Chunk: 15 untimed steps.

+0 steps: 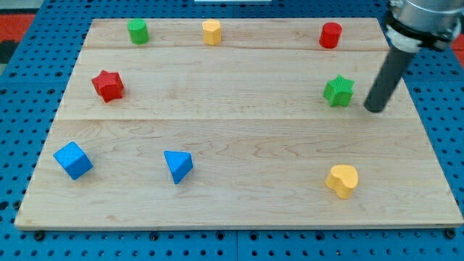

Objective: Move the green circle towards center

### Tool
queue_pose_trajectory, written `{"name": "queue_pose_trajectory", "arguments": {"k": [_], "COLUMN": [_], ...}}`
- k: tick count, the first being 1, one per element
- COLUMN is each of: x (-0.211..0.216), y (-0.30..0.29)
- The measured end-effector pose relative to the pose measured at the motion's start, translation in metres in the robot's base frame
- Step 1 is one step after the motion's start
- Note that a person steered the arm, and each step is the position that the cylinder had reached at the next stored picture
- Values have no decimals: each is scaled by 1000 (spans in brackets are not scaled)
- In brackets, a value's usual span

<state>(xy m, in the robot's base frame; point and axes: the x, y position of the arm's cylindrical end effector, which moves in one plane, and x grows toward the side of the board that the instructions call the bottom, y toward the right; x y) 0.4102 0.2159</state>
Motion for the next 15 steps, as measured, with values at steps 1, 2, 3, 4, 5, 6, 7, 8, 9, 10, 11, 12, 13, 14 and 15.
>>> {"name": "queue_pose_trajectory", "arguments": {"k": [1, 2, 3, 4, 5, 6, 7, 8, 9, 10, 11, 12, 13, 14, 15], "x": [-22, -20, -10, -43, -84, -96, -106, -130, -186, -212, -164, -99, -108, -107, -75], "y": [-5, -52, -141, -146, -185, -263, -354, -445, -453, -416, -344, -345, -362, -412, -381]}}
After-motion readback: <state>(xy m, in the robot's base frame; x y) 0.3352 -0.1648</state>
